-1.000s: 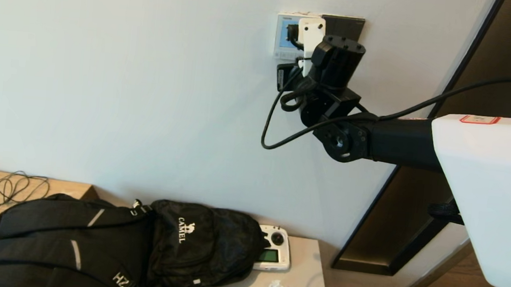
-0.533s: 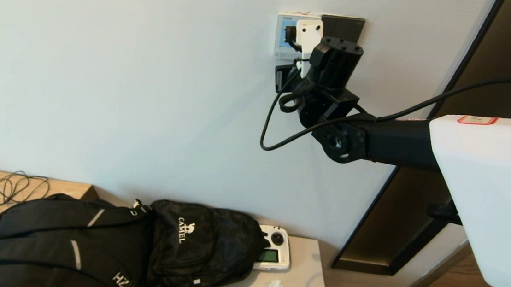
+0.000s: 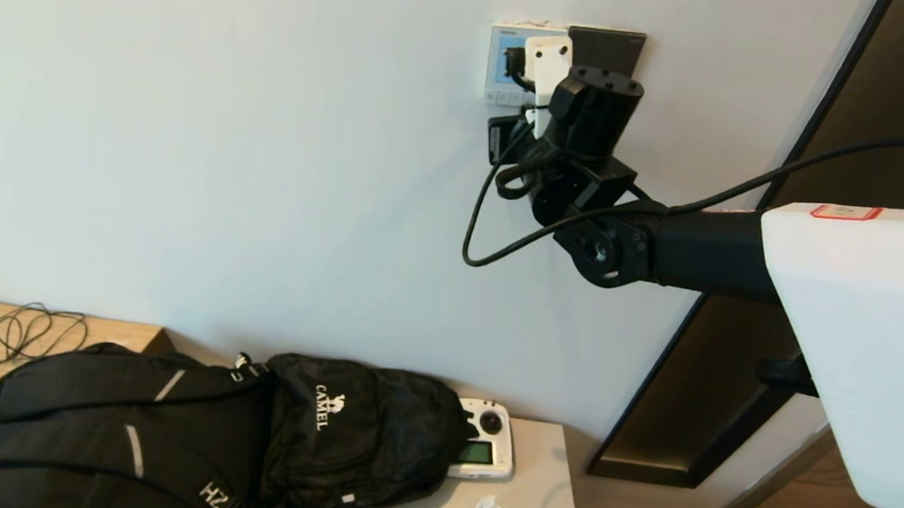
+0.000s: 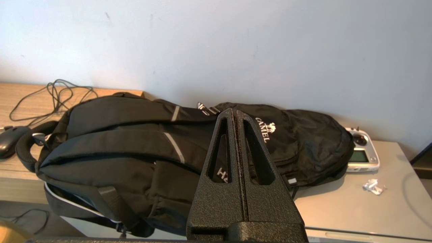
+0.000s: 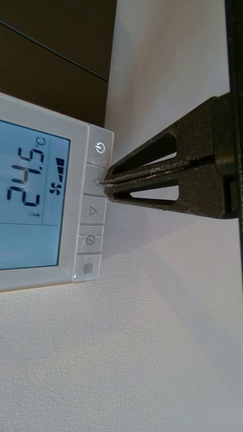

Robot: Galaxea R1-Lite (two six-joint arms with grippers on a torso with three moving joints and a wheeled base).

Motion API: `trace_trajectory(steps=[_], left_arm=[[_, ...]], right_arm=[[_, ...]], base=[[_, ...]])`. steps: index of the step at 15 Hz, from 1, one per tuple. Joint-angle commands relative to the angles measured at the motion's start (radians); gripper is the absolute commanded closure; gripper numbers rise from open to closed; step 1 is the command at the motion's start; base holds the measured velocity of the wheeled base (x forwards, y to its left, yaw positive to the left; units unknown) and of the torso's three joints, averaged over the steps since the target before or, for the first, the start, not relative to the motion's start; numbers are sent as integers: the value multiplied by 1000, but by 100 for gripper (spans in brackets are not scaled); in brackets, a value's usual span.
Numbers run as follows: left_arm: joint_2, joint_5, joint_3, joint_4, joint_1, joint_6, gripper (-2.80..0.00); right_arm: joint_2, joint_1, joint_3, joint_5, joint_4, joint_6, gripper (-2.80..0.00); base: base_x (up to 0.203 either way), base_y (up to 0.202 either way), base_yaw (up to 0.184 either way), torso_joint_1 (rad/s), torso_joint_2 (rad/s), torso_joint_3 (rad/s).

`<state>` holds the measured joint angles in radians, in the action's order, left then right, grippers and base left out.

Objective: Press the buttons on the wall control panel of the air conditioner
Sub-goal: Press the temperature increase button

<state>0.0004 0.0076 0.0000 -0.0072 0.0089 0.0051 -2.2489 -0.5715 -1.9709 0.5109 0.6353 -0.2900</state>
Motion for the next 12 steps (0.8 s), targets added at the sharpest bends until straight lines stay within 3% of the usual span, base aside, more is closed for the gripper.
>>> trace_trajectory(steps=[1, 12], left_arm=[[-2, 1, 0, 0, 0, 0, 0], [0, 2, 0, 0, 0, 1, 0]], right_arm=[[6, 2, 0, 3, 3, -1, 0], [2, -33, 4, 6, 24, -11, 0]], base=[[0, 0, 0, 0, 0, 0], [0, 0, 0, 0, 0, 0]])
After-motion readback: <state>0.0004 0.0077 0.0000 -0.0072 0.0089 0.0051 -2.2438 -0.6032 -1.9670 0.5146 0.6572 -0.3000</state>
